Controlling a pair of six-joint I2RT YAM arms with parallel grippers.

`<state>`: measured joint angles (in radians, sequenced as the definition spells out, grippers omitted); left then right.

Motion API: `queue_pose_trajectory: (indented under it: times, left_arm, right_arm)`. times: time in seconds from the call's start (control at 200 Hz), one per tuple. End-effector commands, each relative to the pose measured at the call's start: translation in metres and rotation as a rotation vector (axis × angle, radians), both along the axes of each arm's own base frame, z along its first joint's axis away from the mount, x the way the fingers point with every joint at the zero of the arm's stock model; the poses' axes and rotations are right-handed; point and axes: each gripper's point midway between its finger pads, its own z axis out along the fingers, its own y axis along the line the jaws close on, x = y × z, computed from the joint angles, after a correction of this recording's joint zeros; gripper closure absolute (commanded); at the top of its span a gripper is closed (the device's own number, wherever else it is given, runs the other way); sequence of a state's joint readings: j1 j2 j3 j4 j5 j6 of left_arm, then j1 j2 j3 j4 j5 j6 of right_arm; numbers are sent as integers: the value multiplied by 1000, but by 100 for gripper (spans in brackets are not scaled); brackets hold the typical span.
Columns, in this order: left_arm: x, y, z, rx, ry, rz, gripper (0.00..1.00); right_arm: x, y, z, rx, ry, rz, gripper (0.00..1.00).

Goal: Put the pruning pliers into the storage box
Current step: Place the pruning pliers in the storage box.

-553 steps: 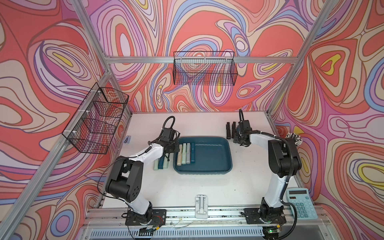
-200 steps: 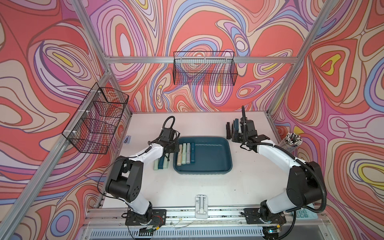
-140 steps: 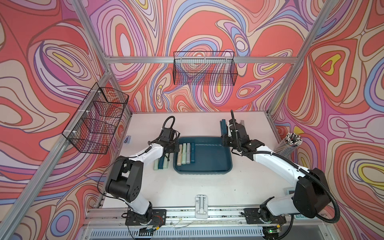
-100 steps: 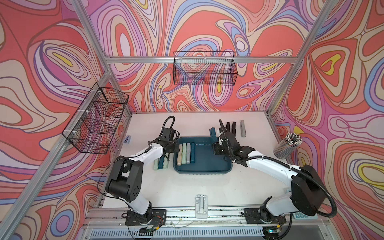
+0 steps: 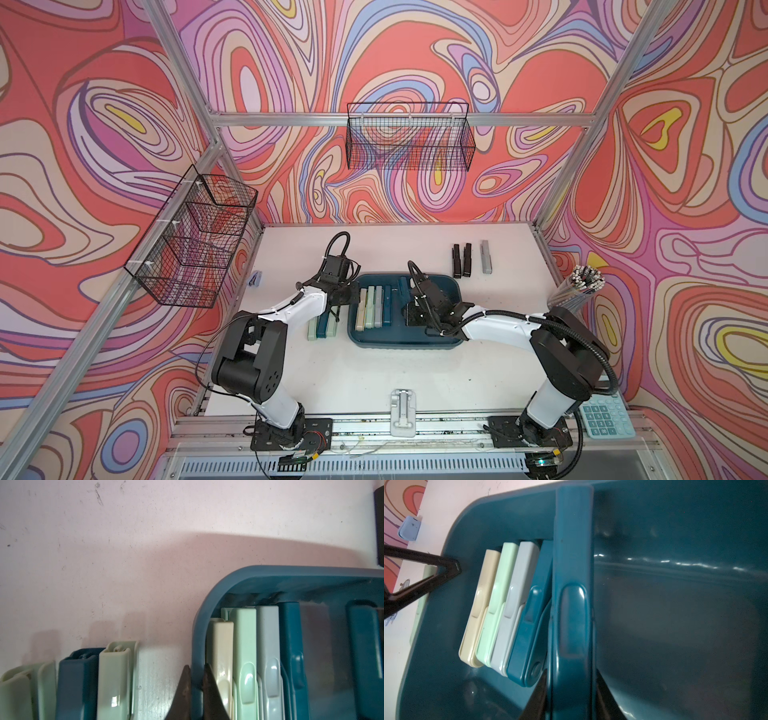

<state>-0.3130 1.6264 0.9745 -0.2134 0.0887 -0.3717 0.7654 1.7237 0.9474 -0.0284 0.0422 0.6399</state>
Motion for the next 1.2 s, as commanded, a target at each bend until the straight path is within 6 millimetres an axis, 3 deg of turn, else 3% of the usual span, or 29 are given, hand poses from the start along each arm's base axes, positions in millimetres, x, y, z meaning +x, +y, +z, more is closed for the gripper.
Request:
queue_pose_trajectory:
  times: [0.0, 0.06, 0.361, 0.591, 0.826, 1.192]
  left_arm:
    - [-4, -5, -4, -21, 10, -9, 92]
    - [-4, -5, -4, -23, 10, -11, 92]
    - [-6, -4, -5, -19, 9, -9, 92]
    - [-7, -2, -5, -7, 9, -7, 92]
    - [-7, -2, -6, -11, 12, -7, 92]
    - [-8, -2, -5, -7, 10, -11, 92]
  right_arm:
    - [4, 12, -1, 70, 4, -17, 73]
    - [5, 14, -15, 57, 24, -18, 73]
    - [9, 21, -30, 53, 52, -17, 72]
    - [10, 22, -35, 43, 69, -24, 66]
    - [13, 25, -20, 57, 46, -18, 56]
    - [17, 29, 1, 85, 17, -16, 55]
